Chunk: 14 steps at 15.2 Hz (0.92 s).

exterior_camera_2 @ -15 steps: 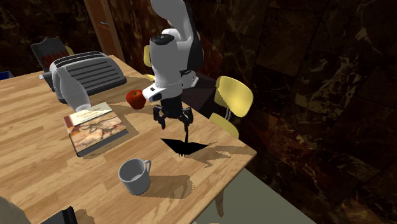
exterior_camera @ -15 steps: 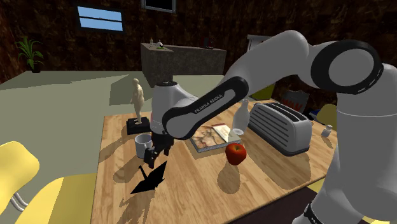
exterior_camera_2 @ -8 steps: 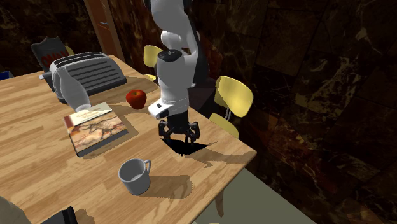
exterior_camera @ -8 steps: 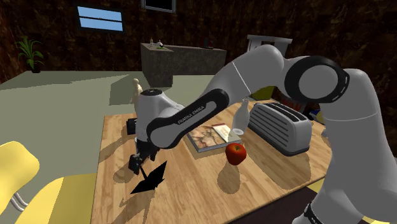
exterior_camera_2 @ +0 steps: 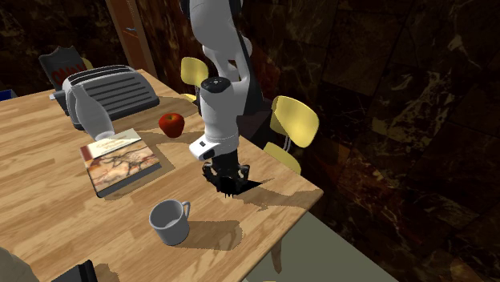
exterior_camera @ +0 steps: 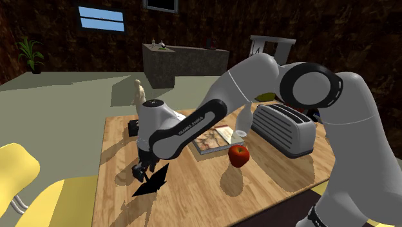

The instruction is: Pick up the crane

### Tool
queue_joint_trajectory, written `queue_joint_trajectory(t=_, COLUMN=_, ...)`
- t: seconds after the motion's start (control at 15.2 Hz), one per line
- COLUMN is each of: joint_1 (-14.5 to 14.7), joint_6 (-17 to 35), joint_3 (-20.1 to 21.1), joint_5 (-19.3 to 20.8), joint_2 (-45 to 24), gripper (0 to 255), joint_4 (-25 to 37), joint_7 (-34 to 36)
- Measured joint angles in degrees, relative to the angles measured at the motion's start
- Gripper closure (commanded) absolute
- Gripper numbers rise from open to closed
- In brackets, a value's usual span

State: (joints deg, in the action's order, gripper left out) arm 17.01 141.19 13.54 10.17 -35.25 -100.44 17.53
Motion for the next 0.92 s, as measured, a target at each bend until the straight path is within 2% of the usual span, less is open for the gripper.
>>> queue_joint_trajectory(t=0.59, joint_1=0.0, joint_6=0.1, joint_3=0.0, joint_5=0.0, joint_2=0.0, gripper=255, joint_4=0.0, joint_7=0.0)
queue_joint_trajectory(t=0.92, joint_1=-0.4, joint_6=-2.1, joint_3=0.5, joint_5=-0.6, joint_2=1.9, gripper=255, joint_4=0.2, joint_7=-0.4)
